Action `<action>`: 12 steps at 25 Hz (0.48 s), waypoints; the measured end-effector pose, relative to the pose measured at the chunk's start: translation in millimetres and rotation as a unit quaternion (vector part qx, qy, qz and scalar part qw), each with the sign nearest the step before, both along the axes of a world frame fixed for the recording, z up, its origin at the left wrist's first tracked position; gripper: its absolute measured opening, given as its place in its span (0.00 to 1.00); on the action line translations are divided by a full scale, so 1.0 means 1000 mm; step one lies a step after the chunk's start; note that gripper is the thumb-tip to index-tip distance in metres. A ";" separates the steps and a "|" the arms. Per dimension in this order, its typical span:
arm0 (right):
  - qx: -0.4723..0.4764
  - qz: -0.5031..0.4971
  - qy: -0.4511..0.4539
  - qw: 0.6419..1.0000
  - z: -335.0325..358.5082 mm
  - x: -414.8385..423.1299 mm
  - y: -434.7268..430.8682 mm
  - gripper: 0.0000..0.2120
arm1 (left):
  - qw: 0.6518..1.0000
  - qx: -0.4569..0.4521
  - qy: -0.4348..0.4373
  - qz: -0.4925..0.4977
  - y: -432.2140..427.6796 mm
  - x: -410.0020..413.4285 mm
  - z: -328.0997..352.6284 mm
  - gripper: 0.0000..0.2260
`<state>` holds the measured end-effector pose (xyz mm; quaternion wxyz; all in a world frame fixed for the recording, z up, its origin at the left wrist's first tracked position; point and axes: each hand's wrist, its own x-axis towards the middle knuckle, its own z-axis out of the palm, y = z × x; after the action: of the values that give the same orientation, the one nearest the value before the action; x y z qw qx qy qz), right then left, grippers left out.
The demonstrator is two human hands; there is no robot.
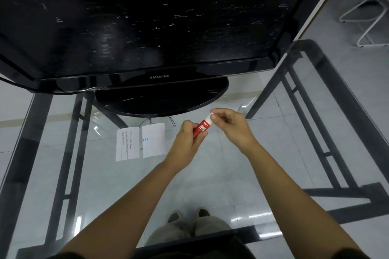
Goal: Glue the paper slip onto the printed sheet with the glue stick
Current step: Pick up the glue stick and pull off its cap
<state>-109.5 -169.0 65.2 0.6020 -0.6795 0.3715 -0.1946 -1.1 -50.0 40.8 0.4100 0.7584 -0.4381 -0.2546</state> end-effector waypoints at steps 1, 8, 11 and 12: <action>0.003 -0.007 0.000 1.000 -0.001 0.001 -0.002 0.08 | 1.000 -0.001 0.003 0.001 0.000 0.000 -0.001 0.09; -0.083 -0.101 0.057 0.990 -0.034 0.004 -0.022 0.12 | 0.998 0.058 0.000 0.021 0.016 0.013 -0.017 0.09; -0.155 -0.017 0.141 0.978 -0.062 0.007 -0.019 0.14 | 0.997 0.061 -0.002 0.042 0.013 0.017 -0.014 0.10; -0.171 -0.003 0.158 0.972 -0.068 0.008 -0.019 0.15 | 0.997 0.062 0.000 0.048 0.013 0.018 -0.013 0.11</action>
<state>-101.2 -187.9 -2.5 0.4100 -0.7933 0.4255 -0.1467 16.7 -37.4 27.4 0.3741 0.8025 -0.3848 -0.2608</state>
